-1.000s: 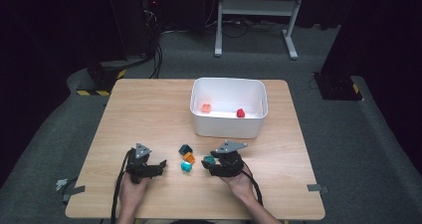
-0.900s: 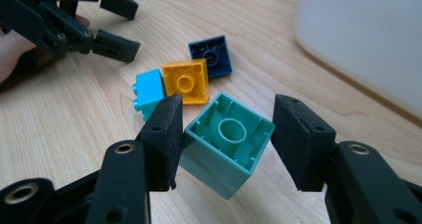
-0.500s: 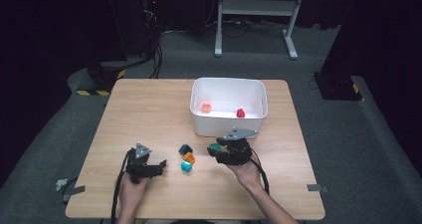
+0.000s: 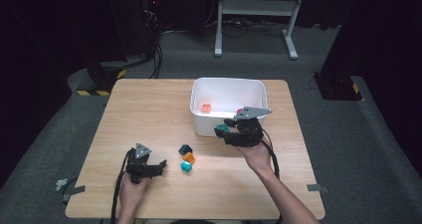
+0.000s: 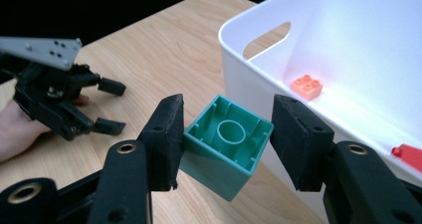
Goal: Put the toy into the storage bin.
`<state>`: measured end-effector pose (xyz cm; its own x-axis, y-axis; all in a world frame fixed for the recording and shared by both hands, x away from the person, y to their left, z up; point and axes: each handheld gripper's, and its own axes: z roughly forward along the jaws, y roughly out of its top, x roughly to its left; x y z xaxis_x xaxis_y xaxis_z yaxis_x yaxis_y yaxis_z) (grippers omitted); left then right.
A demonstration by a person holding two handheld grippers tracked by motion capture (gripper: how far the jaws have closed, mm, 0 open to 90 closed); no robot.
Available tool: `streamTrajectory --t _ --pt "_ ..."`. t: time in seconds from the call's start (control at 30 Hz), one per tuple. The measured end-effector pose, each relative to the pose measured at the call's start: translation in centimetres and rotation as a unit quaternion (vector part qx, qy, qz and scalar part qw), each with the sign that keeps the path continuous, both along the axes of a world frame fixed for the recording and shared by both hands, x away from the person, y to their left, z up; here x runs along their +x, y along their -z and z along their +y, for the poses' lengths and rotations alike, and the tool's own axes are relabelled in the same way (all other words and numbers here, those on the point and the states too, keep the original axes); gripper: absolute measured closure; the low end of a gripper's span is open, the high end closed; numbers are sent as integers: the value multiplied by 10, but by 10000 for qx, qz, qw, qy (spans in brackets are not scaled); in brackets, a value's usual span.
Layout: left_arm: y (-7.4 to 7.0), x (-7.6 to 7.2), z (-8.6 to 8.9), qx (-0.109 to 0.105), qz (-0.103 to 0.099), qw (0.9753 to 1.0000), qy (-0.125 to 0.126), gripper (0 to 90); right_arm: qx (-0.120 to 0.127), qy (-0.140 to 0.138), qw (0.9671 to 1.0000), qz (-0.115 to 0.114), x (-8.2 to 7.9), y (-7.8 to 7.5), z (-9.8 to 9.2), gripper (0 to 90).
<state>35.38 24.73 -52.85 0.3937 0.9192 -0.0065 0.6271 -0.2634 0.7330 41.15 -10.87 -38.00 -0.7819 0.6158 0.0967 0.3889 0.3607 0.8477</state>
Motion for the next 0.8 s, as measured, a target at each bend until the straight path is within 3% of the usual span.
streamTrajectory --t 0.33,0.47,0.8 --pt "0 0 0 2 1 10000 1 131 195 140 9997 82 20 -27 -14 484" --pt "0 0 0 0 1 10000 -1 131 180 265 9995 12 27 -35 -18 485" --pt "0 0 0 -1 1 10000 -2 131 120 518 9986 5 47 -44 -24 486"
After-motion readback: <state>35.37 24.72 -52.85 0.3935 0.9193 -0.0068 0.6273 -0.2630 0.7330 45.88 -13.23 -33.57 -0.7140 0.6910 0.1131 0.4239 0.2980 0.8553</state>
